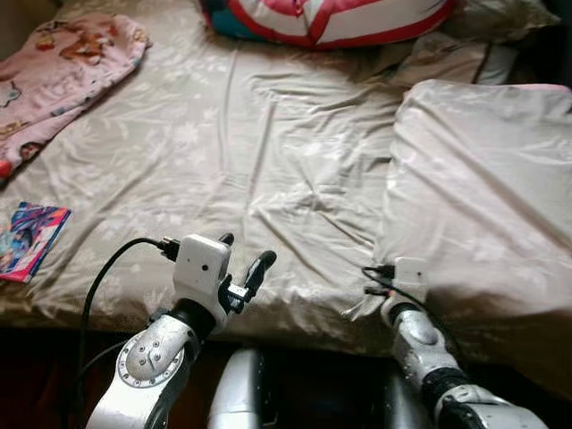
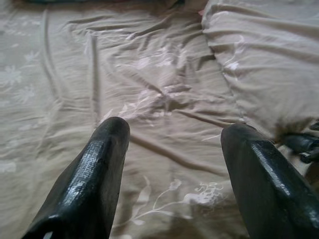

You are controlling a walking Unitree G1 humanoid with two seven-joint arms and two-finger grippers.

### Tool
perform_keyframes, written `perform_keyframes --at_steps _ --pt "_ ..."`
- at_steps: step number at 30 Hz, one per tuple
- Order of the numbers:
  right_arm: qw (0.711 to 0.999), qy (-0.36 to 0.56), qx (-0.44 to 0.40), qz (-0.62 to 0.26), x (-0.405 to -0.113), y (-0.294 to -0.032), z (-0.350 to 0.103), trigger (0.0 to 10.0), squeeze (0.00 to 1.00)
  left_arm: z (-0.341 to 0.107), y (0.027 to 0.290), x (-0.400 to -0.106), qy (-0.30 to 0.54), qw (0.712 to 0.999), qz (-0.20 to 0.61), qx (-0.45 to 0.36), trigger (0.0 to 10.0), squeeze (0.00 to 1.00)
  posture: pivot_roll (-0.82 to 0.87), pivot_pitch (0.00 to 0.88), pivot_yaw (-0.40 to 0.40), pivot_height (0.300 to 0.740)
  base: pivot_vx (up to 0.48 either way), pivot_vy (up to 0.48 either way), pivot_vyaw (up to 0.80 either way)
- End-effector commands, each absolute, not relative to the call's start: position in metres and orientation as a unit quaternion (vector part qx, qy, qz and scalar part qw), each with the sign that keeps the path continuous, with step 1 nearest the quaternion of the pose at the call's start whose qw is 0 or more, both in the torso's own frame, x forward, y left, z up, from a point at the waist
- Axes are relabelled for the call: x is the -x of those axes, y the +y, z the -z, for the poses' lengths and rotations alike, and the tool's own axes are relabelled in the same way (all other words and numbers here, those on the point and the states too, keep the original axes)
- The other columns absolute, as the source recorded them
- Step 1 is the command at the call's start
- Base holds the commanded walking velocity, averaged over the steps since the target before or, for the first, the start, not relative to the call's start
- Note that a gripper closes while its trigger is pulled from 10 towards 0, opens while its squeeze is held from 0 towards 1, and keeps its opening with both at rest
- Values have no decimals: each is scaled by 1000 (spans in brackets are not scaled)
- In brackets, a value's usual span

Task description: Clean up the room

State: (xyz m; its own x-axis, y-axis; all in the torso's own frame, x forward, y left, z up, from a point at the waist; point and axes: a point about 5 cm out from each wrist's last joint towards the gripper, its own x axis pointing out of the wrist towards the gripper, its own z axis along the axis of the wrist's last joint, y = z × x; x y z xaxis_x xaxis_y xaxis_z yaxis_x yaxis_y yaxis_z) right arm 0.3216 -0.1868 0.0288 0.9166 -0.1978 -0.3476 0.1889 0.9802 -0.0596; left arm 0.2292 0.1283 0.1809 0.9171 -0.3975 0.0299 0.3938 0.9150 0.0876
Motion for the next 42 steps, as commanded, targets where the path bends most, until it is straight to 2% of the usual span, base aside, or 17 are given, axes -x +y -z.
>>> perform_keyframes --at_steps 1,3,4,6,7,8,18,21,26,27,28,32,37,42 --pt "973 164 31 160 -317 -214 -32 10000 0 -182 129 -227 -23 978 203 -38 10000 0 170 268 95 630 0 0 0" --pt "971 163 36 170 -317 -219 -33 10000 0 -181 129 -228 -22 978 203 -38 10000 0 164 263 95 630 0 0 0" --pt "967 143 48 204 -313 -242 -39 10000 0 -180 127 -231 -20 978 206 -35 10000 0 141 253 94 630 0 0 0" --pt "966 137 53 214 -312 -248 -41 10000 0 -179 126 -231 -19 978 207 -33 10000 0 141 253 94 630 0 0 0" --pt "960 126 71 238 -306 -264 -44 10000 0 -178 124 -233 -18 977 209 -31 10000 0 126 245 91 630 0 0 0" --pt "960 126 71 238 -306 -264 -44 10000 0 -178 124 -233 -18 977 209 -31 10000 0 126 245 91 630 0 0 0" --pt "923 93 196 317 -279 -322 -59 10000 0 -177 122 -241 -18 976 215 -27 10000 0 94 218 89 630 0 0 0" --pt "926 68 185 322 -278 -331 -69 10000 0 -174 118 -242 -17 974 223 -24 10000 0 72 205 86 630 0 0 0" --pt "943 84 146 287 -279 -316 -56 10000 0 -171 116 -245 -15 973 228 -26 10000 0 59 185 78 630 0 0 0" --pt "964 121 70 229 -279 -290 -35 10000 0 -167 116 -247 -12 972 231 -28 10000 0 65 171 73 630 0 0 0" --pt "970 135 36 197 -278 -275 -24 10000 0 -164 116 -249 -9 972 231 -31 10000 0 67 160 70 630 0 0 0" --pt "976 171 -25 135 -266 -227 5 10000 0 -160 125 -263 -11 975 217 -43 10000 0 44 122 57 630 0 0 0" --pt "974 184 -49 121 -264 -213 12 10000 0 -156 130 -281 -14 977 206 -52 10000 0 26 60 41 630 0 0 0" --pt "976 181 -61 104 -271 -211 7 10000 0 -143 140 -291 -5 982 184 -52 10000 0 3 1 20 630 0 0 0"
